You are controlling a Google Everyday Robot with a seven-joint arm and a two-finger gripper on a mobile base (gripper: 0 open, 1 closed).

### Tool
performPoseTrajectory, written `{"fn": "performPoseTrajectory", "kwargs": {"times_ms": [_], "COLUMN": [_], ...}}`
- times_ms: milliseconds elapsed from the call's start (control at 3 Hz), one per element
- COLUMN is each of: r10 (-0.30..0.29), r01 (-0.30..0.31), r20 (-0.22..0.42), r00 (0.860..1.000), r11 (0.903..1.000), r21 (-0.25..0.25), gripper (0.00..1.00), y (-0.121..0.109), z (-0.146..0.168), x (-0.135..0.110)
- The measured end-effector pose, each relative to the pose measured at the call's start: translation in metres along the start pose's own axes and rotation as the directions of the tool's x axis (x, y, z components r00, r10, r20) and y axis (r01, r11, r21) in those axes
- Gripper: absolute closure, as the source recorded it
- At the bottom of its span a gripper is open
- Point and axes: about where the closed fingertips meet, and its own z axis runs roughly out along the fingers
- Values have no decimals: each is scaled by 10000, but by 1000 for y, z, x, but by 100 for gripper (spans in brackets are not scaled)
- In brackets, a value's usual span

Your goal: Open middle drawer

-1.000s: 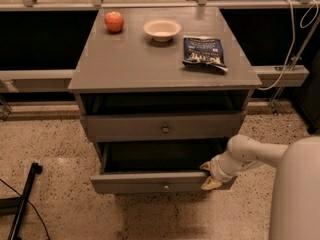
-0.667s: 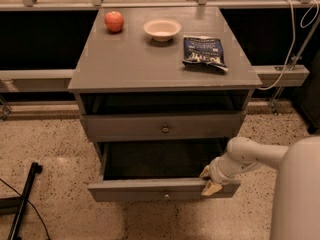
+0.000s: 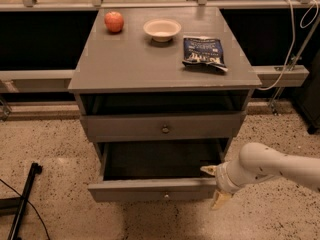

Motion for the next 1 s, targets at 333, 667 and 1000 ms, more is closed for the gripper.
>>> {"fn": "performPoseTrajectory", "kwargs": {"times_ms": [333,667,1000], "r10": [-359,-375,-237], "r01": [358,380,252], "r20": [22,-109,-357], "r00": [9994,9992,9991], "r11": [9985,9979,9988], "r21": [403,522,414], "gripper": [0,18,39], "y": [-7,-35,-71], "z": [-15,-12,2], "x": [-12,-8,-2]}}
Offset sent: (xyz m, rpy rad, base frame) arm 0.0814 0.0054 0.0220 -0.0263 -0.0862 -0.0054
